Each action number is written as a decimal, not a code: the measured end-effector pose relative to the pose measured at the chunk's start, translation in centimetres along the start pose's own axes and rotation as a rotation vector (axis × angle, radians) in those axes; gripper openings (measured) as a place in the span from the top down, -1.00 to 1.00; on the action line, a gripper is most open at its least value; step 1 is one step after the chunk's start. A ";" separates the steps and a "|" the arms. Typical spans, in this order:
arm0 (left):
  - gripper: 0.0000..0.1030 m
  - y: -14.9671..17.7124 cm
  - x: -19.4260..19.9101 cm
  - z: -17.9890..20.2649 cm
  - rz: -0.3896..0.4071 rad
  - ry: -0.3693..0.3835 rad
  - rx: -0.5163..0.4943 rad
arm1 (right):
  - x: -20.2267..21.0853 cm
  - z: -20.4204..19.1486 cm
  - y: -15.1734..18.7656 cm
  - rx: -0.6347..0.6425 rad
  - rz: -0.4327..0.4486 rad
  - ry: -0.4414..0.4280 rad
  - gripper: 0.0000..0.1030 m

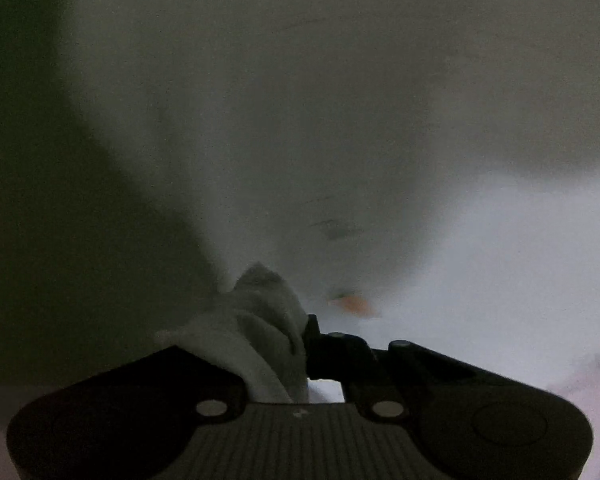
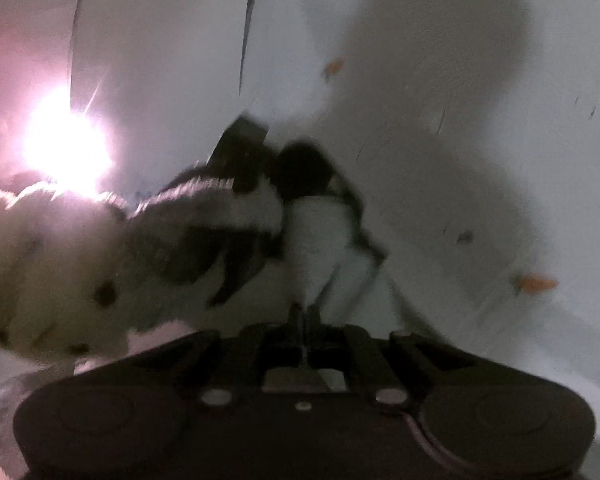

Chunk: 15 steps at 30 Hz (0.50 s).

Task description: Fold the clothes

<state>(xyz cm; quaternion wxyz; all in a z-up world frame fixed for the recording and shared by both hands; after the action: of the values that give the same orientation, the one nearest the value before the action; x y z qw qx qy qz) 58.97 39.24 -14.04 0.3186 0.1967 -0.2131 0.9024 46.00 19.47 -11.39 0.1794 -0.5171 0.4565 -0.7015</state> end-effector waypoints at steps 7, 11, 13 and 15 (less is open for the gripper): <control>0.84 0.3 6.8 -0.6 0.102 -0.067 -0.147 | -0.7 -1.4 -0.5 -0.061 0.041 -0.126 0.97; 0.89 0.6 7.0 -9.8 0.073 -0.422 -0.017 | -4.2 -2.6 3.3 -0.179 -0.102 -0.245 0.91; 0.88 0.9 7.1 -13.9 0.054 -0.605 0.020 | -5.4 -2.9 5.0 -0.227 -0.187 -0.272 0.90; 0.87 1.3 6.9 -14.6 0.037 -0.722 -0.050 | -5.3 -2.7 5.9 -0.248 -0.226 -0.255 0.77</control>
<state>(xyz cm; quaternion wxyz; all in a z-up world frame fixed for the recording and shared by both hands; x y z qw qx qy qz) 49.93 49.13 -23.18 0.2110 0.4910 -0.3373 0.7750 44.38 21.49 -19.40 0.0909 -0.6678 0.4521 -0.5843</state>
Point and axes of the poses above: each gripper's, at about its wrist camera, not at the fingertips, and x roughly against the way its jaws point, z to its right, y to its underside, the point moved 4 cm from there along -x, roughly the way its jaws point, and after that the axes turned 14 degrees about -y, right-handed, at the moved point
